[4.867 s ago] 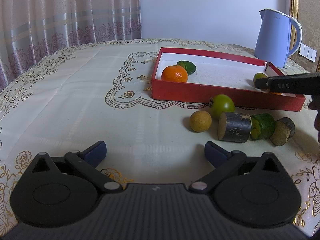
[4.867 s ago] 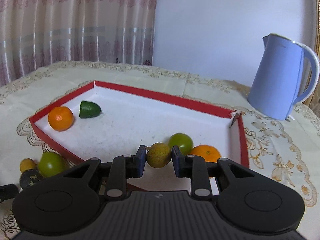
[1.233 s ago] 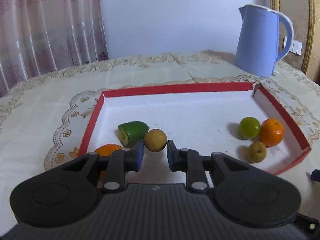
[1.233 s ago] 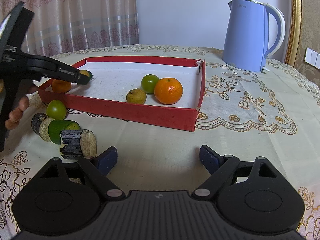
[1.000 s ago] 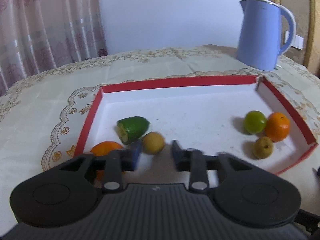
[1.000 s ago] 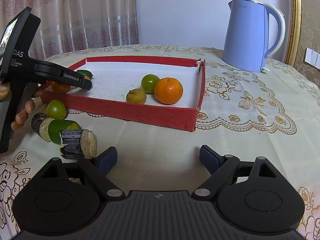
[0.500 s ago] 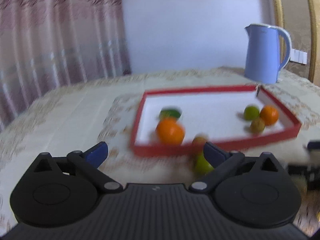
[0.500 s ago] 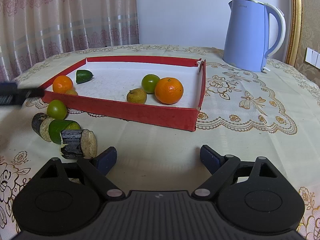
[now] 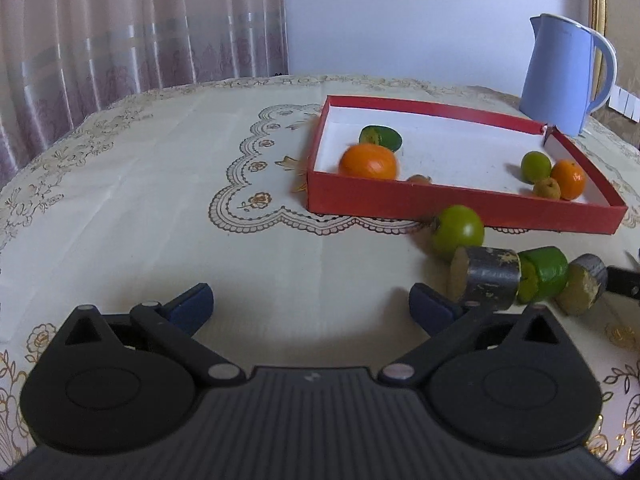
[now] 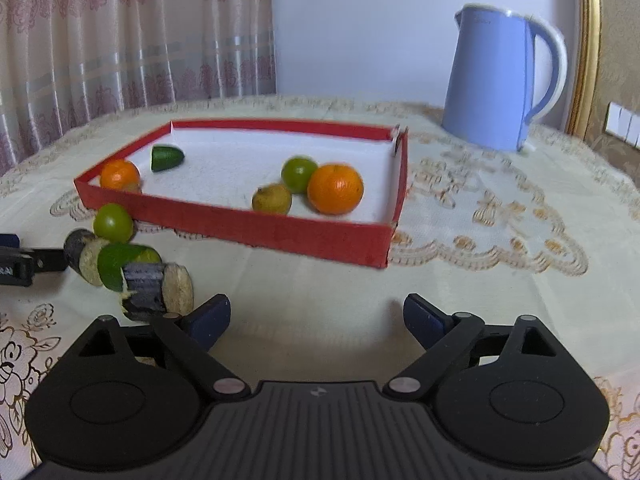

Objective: Organize fruits
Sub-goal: 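Move the right gripper to the dark cut cucumber piece and grasp it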

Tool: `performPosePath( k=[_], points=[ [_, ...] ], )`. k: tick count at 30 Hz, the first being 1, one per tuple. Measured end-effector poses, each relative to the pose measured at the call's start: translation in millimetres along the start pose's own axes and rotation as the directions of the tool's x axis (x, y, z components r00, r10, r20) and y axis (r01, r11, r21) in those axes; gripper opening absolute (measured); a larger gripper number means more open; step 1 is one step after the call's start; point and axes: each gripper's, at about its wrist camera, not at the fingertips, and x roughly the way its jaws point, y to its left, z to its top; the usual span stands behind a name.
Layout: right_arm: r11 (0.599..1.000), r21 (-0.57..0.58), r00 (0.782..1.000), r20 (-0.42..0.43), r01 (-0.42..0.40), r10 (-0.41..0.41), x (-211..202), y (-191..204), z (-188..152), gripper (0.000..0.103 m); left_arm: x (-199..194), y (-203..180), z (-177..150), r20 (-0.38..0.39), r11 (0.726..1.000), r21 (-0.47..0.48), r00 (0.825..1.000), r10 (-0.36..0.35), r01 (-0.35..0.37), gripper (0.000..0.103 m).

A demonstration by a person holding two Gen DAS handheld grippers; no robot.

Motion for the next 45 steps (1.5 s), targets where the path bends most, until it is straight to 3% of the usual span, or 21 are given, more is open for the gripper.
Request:
performPosePath(
  k=[4, 11, 20, 34, 41, 43, 45],
  points=[
    [0.995, 0.029, 0.996, -0.001, -0.092, 0.092, -14, 5, -6, 0.094, 1, 2, 0, -0.007, 1.000, -0.010, 1.000, -0.009, 0.009, 0.103],
    [0.990, 0.005, 0.990, 0.029, -0.141, 0.141, -28, 29, -3, 0.094, 2, 2, 0, -0.008, 1.000, -0.013, 1.000, -0.011, 0.011, 0.103],
    [0.989, -0.108, 0.994, 0.038, -0.099, 0.104, -16, 68, 0, 0.094, 1, 3, 0, -0.008, 1.000, -0.014, 1.000, -0.012, 0.012, 0.103],
    [0.991, -0.114, 0.996, 0.042, -0.077, 0.082, -9, 71, 1, 0.093, 1, 3, 0, -0.008, 1.000, -0.014, 1.000, -0.012, 0.012, 0.103],
    [0.990, -0.121, 0.996, 0.032, -0.078, 0.083, -8, 73, 0, 0.086, 1, 3, 0, -0.008, 1.000, -0.014, 1.000, -0.012, 0.012, 0.103],
    [0.990, -0.119, 0.996, 0.032, -0.078, 0.082, -8, 72, 1, 0.080, 1, 3, 0, -0.008, 1.000, -0.014, 1.000, -0.012, 0.012, 0.103],
    [0.990, -0.119, 0.996, 0.026, -0.078, 0.081, -7, 72, 1, 0.064, 1, 3, 0, -0.008, 1.000, -0.014, 1.000, -0.012, 0.012, 0.103]
  ],
)
